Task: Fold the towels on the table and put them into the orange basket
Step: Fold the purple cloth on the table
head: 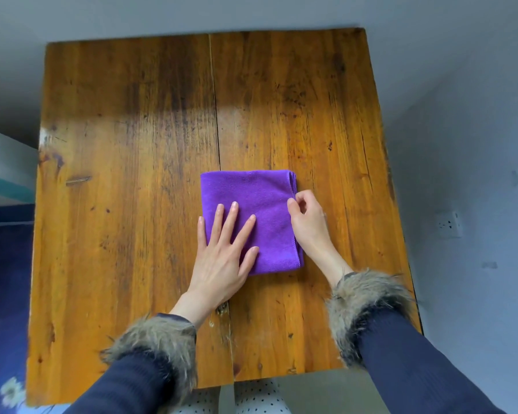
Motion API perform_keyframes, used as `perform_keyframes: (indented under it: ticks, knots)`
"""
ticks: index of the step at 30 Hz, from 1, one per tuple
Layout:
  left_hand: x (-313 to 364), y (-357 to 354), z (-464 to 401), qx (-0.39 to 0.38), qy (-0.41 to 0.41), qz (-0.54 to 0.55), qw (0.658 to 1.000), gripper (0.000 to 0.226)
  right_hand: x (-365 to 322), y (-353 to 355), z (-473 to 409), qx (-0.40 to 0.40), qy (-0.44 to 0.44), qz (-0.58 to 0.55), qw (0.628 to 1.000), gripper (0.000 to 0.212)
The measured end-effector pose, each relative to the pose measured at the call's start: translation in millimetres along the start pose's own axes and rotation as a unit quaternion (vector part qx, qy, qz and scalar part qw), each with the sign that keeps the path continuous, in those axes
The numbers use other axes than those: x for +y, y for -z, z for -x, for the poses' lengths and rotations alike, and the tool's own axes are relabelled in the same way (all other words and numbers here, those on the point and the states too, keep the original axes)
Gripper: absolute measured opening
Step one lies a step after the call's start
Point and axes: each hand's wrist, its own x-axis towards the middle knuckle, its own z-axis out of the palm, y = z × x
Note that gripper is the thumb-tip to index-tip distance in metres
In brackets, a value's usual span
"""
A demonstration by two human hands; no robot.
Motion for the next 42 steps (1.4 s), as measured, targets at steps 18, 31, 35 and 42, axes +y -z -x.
perform_keyframes:
  ticks: [18, 31, 35, 42]
  knots:
    - [6, -5, -10, -0.013, -0.028, -0.076, 0.997, 0.068, 16, 4, 14, 0.008, -0.067, 0.061, 0.996, 0.023]
    - [-1, 6, -16, 0.033, -0.069, 0.036, 0.996, 0.048, 21, -12, 28, 0.117, 0.263, 0.314, 0.905, 0.046]
    - [-23, 14, -45, 0.08, -0.038, 0.03, 0.996, 0.049, 21, -33, -1, 0.076, 0.298, 0.398, 0.865, 0.053]
    - [-45, -3, -54, 0.063, -0.018, -0.031, 0.997, 0.063, 42, -33, -18, 0.062, 0.283, 0.34, 0.895, 0.055]
